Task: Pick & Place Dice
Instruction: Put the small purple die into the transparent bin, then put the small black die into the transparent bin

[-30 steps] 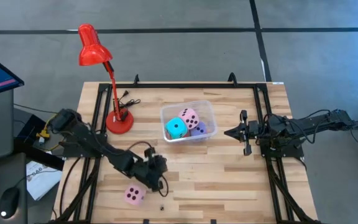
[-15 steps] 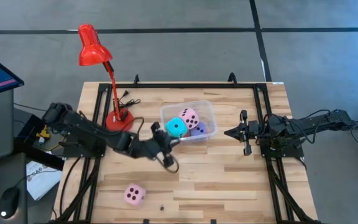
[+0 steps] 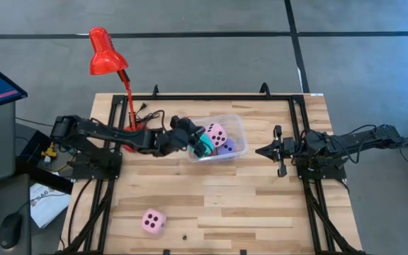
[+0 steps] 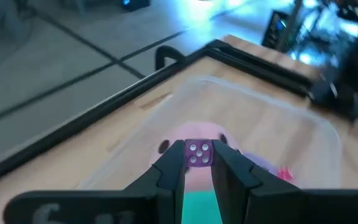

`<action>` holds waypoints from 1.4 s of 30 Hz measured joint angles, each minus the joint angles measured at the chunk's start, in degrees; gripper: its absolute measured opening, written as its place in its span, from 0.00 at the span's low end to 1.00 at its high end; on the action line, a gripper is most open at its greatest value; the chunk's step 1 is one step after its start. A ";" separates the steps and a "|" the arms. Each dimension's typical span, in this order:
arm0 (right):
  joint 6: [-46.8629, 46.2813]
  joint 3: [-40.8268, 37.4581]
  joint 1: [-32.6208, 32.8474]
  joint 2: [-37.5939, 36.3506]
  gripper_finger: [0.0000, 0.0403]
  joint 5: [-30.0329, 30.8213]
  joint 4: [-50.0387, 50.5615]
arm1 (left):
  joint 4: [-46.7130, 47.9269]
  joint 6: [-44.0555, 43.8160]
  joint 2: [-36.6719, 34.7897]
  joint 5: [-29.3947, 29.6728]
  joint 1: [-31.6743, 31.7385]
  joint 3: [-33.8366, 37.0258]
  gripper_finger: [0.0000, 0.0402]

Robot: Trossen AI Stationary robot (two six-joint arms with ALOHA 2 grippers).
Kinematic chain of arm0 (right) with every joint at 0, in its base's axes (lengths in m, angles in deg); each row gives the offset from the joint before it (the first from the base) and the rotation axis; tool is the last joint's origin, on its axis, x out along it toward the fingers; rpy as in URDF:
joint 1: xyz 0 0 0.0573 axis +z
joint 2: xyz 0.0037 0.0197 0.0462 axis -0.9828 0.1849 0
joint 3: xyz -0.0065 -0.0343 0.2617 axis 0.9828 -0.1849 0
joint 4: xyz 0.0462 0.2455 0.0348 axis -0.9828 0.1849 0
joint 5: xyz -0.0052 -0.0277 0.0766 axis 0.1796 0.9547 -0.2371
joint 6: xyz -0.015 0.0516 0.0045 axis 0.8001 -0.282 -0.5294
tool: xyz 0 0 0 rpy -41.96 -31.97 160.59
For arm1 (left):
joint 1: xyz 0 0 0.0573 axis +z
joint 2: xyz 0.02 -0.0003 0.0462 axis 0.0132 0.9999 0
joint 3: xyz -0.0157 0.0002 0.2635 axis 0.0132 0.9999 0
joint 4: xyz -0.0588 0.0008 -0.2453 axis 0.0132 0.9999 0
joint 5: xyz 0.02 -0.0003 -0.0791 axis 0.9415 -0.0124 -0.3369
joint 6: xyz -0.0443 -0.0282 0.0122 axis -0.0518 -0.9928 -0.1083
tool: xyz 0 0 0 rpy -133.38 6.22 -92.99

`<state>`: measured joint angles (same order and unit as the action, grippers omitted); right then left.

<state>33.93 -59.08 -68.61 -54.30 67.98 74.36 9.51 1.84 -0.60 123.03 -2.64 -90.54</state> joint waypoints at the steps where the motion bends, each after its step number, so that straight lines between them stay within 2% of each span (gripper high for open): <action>1: 0.01 -0.01 -0.01 0.02 0.01 0.00 0.00 | 0.07 -2.50 0.00 -0.02 0.59 0.00 0.14; 4: -0.01 -0.01 0.01 0.02 0.01 0.00 0.00 | 0.22 -7.44 0.02 0.01 1.61 0.00 0.16; 18: -0.01 -0.01 0.01 0.02 0.01 0.00 0.00 | 6.97 -6.87 0.02 -0.04 1.74 0.00 0.39; 23: -0.01 0.00 0.00 0.02 0.01 0.00 0.00 | 6.79 -4.88 -0.06 -0.06 1.71 0.00 0.43; 27: -0.01 0.01 -0.01 0.02 0.01 0.00 0.02 | 6.25 -2.69 -1.84 -1.24 0.91 0.00 0.42; 32: -0.01 0.00 -0.01 0.01 0.01 0.00 0.03 | 5.92 -2.55 -4.90 -5.55 -1.25 -0.02 0.37; 42: -0.03 0.00 0.00 0.00 0.01 0.00 0.03 | 9.68 3.81 -5.95 -7.13 -14.20 -0.02 0.24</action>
<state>33.90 -59.09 -68.62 -54.29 67.98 74.39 19.20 5.65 -6.55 115.91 -16.84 -90.57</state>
